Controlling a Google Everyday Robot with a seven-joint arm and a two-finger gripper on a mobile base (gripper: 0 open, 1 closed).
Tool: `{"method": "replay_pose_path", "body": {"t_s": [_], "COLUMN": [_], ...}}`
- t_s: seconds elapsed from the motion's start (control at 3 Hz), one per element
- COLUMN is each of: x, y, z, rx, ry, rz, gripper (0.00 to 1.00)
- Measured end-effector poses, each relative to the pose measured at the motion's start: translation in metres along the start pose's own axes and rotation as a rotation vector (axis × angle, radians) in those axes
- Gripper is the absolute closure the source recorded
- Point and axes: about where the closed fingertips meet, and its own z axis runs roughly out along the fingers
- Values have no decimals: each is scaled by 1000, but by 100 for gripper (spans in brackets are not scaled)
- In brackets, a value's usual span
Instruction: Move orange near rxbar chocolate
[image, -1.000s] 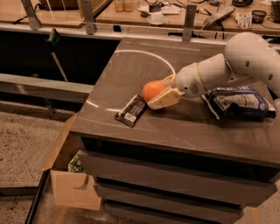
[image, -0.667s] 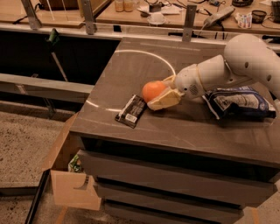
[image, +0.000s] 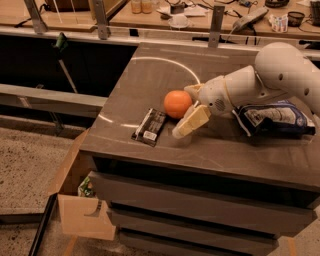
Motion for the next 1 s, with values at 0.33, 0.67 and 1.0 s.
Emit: {"method": "replay_pose_path", "body": {"t_s": [0.33, 0.67, 1.0], "x": [-1, -9, -28], "y": [1, -11, -38], "z": [-1, -27, -101], "rx": [-2, 75, 293], "ry": [-8, -13, 27], "rz": [-4, -43, -107], "gripper": [0, 0, 0]}}
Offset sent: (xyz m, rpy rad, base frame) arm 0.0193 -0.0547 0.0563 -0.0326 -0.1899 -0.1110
